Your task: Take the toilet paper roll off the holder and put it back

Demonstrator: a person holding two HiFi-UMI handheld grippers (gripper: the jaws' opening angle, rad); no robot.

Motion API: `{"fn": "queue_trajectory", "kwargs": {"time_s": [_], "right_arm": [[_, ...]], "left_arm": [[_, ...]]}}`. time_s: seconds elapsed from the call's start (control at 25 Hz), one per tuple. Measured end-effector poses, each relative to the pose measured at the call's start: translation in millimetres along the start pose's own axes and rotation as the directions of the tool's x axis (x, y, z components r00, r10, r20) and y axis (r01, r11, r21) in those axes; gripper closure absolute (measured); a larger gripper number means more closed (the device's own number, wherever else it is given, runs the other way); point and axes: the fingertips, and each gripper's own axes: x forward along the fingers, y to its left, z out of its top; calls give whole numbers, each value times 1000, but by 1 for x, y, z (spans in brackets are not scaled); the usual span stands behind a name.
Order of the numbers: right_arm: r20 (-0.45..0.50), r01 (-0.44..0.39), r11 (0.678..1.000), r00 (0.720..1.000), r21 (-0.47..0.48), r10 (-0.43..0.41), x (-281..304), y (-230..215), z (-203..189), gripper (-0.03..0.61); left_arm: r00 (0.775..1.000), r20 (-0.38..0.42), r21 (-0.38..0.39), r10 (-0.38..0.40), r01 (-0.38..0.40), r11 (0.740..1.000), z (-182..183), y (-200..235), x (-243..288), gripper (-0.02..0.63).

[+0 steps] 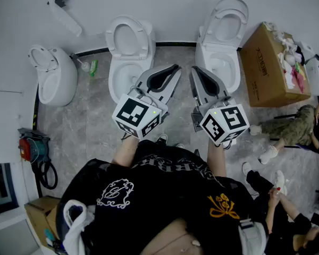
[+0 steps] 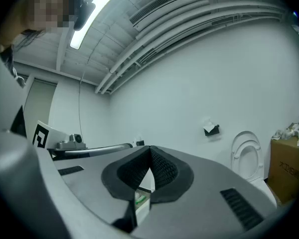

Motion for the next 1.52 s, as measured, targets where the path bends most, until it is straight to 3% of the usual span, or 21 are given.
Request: {"fn": "queue_trajectory", "kwargs": {"time_s": [0.68,1.52], "right_arm": [[26,38,999,999,15,-38,3,0,-4,565],[-8,120,991,993,63,-120,63,-2,-24,565]], "left_arm": [[999,-24,6,-25,25,1000,-9,3,-5,575],[996,-19,-35,-88,88,996,-22,74,-3,575]]}}
